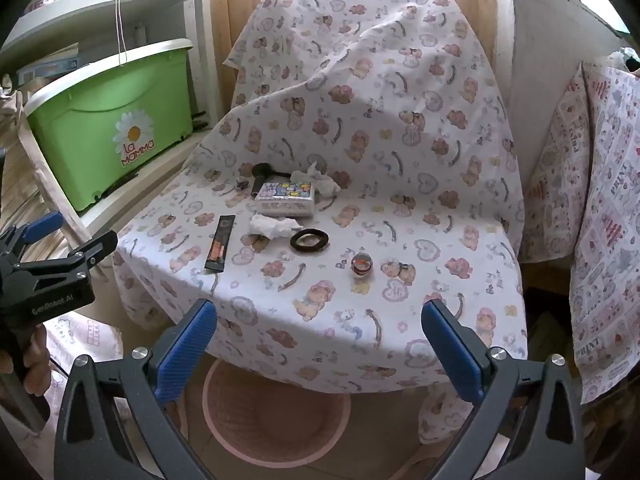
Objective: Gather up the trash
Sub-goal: 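Move both tools toward the items on the sheet-covered chair seat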
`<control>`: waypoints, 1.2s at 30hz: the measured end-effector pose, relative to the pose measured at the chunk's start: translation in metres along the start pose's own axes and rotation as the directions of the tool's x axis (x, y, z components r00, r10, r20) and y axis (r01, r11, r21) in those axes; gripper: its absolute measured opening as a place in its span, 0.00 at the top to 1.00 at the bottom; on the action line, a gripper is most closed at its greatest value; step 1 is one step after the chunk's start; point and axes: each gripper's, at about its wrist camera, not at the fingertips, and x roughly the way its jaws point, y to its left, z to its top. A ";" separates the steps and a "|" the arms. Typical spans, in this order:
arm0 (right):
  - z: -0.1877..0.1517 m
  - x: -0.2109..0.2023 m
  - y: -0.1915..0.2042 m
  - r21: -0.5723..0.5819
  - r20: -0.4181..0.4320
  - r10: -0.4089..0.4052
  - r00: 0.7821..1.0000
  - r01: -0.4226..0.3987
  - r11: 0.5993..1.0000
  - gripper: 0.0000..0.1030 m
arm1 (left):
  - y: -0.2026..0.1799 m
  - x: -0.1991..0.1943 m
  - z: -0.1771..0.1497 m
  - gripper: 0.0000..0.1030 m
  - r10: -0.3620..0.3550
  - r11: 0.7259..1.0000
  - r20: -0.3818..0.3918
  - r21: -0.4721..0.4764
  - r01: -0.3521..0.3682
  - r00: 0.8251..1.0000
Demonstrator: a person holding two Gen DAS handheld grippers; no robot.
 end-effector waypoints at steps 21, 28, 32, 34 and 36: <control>0.001 -0.001 0.003 -0.021 0.008 -0.012 1.000 0.012 1.000 0.00 | 0.002 -0.003 -0.003 0.01 0.011 1.000 0.004 -0.012 -0.011 1.000; 0.001 -0.001 0.002 -0.013 0.009 -0.010 1.000 0.010 1.000 0.00 | 0.002 -0.003 -0.003 0.01 0.012 1.000 0.005 -0.011 -0.012 1.000; 0.003 0.000 0.004 -0.018 0.003 -0.011 1.000 0.011 1.000 0.00 | 0.001 -0.004 -0.004 0.01 0.012 1.000 0.002 -0.006 -0.012 1.000; 0.004 0.000 0.006 -0.023 0.005 -0.017 1.000 0.017 1.000 0.00 | 0.000 -0.004 -0.004 0.01 0.014 1.000 0.003 -0.004 -0.014 1.000; 0.001 0.001 0.004 -0.027 0.009 -0.021 1.000 0.021 0.999 0.00 | 0.000 -0.005 -0.005 0.01 0.014 1.000 0.005 -0.002 -0.014 1.000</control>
